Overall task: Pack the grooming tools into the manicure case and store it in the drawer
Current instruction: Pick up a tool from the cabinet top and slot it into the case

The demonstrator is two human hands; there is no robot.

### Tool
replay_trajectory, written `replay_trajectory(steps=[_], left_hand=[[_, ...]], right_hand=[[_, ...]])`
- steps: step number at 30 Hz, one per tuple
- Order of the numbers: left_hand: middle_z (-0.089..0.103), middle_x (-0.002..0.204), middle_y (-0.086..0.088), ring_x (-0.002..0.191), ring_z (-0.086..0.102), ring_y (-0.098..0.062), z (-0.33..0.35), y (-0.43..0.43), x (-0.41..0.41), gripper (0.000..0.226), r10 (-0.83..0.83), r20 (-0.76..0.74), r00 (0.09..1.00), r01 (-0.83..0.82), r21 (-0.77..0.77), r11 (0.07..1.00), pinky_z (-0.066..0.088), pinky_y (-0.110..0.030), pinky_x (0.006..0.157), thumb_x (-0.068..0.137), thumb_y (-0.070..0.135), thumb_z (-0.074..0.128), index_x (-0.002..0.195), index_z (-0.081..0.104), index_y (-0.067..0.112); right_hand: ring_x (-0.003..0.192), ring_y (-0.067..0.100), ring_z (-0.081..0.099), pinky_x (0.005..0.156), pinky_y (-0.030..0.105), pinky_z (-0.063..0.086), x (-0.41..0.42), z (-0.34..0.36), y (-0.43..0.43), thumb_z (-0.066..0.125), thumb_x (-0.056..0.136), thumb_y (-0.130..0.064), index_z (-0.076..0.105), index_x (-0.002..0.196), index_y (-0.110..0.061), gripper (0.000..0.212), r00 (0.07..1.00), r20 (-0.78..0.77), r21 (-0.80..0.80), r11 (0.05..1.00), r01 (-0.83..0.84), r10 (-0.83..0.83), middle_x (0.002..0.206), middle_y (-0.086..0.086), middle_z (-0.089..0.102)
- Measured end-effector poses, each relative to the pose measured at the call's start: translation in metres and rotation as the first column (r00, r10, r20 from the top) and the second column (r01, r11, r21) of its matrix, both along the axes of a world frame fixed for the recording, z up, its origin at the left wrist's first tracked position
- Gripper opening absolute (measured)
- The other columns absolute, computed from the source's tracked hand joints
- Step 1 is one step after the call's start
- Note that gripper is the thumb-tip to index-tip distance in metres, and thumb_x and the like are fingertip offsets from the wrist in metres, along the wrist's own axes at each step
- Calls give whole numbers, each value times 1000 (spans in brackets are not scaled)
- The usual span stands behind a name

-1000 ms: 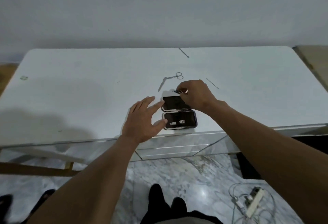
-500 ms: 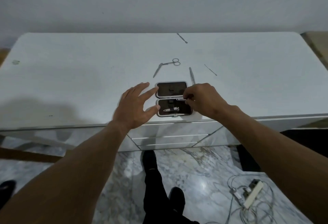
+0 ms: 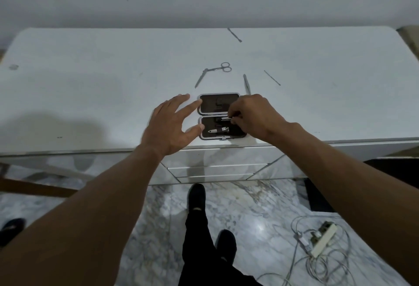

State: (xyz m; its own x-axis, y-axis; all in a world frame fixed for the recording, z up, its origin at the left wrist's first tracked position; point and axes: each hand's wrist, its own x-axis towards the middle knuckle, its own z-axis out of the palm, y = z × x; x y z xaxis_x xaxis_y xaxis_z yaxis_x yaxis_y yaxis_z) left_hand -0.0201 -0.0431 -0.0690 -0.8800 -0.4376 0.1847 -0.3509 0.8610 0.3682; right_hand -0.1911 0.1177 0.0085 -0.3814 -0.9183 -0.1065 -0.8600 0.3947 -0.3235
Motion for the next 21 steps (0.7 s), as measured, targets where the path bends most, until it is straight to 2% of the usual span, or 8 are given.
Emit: replay_trajectory(steps=[4, 9, 13, 16, 21], left_hand=[[41, 151, 0, 141, 33, -19, 1, 0, -1, 64, 4, -1, 1000, -4, 1, 1000, 27, -43, 113, 86, 62, 43, 145, 40, 37], [40, 152, 2, 141, 32, -18, 2, 1, 0, 63, 11, 5, 1000, -11, -4, 1000, 25, -40, 113, 86, 62, 45, 145, 39, 40], [40, 151, 2, 142, 32, -18, 1, 1, -1, 63, 15, 1, 1000, -15, 4, 1000, 25, -41, 113, 86, 61, 46, 145, 39, 40], [41, 152, 2, 142, 32, -18, 1, 1, -1, 63, 15, 0, 1000, -15, 8, 1000, 25, -41, 114, 86, 61, 47, 145, 39, 40], [40, 152, 3, 143, 30, -17, 2, 1, 0, 64, 13, 5, 1000, -13, 17, 1000, 24, -41, 115, 86, 62, 46, 145, 38, 40]], right_hand=[[89, 29, 64, 72, 27, 41, 2, -2, -2, 64, 86, -11, 73, 91, -12, 10, 1000, -11, -7, 1000, 16, -17, 98, 9, 69], [94, 28, 62, 74, 30, 40, 9, -2, -7, 62, 87, -15, 74, 97, -15, 15, 1000, 0, -12, 1000, 19, -19, 102, 7, 68], [94, 29, 62, 74, 32, 44, 13, -4, -10, 59, 85, -6, 74, 98, -13, 21, 999, 31, -23, 1000, 9, -8, 100, 9, 68], [92, 28, 62, 71, 29, 41, 12, -4, -9, 60, 83, -4, 73, 97, -12, 21, 998, 59, -36, 999, 28, -26, 98, 8, 69], [89, 27, 65, 77, 34, 52, 12, -2, -9, 62, 82, -3, 70, 98, -11, 19, 994, 100, -71, 996, 52, -45, 95, 8, 73]])
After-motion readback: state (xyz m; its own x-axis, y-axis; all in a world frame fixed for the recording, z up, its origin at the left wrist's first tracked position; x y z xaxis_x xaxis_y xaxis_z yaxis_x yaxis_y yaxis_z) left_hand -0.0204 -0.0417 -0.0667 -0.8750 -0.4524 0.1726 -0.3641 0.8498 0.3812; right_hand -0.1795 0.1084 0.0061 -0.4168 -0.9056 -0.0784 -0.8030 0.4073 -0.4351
